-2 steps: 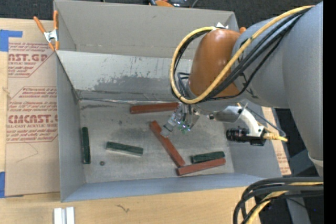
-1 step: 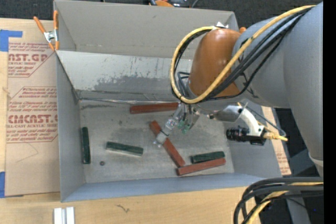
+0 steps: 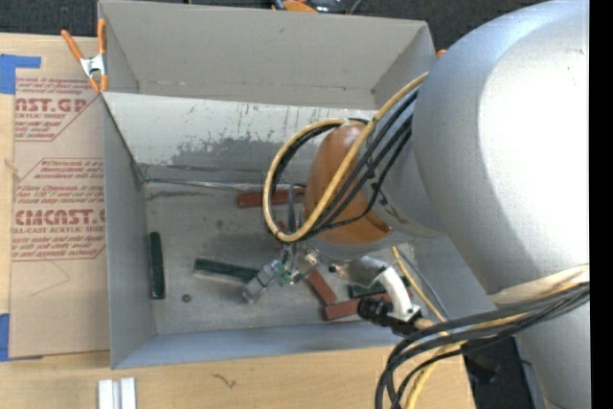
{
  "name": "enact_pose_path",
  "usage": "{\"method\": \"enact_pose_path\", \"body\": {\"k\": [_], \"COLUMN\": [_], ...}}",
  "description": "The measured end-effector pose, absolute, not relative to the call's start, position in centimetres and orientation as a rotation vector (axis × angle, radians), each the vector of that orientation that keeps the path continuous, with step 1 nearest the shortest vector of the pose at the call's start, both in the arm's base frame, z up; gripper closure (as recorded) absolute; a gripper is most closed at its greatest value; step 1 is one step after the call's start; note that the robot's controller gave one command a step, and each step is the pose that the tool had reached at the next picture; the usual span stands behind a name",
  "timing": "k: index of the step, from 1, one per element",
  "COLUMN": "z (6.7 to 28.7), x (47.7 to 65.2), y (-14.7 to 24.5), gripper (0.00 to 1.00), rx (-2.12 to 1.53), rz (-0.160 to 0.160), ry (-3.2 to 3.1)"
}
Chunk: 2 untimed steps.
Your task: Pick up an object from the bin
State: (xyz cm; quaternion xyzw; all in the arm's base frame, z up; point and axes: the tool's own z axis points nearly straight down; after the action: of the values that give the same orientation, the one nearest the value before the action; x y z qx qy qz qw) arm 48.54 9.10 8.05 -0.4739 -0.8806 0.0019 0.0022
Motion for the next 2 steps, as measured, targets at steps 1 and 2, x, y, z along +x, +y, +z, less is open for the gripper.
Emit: {"method": "enact_pose_path", "body": {"k": [1,2], "z": [6.90,6.98], "x": [52.91,52.91], "y": [18.03,17.55], "gripper": [0.00,1.00], "rx": [-1.501,-1.509], "rz": [-0.005,0.001], "ry": [-2.759,-2.756]}}
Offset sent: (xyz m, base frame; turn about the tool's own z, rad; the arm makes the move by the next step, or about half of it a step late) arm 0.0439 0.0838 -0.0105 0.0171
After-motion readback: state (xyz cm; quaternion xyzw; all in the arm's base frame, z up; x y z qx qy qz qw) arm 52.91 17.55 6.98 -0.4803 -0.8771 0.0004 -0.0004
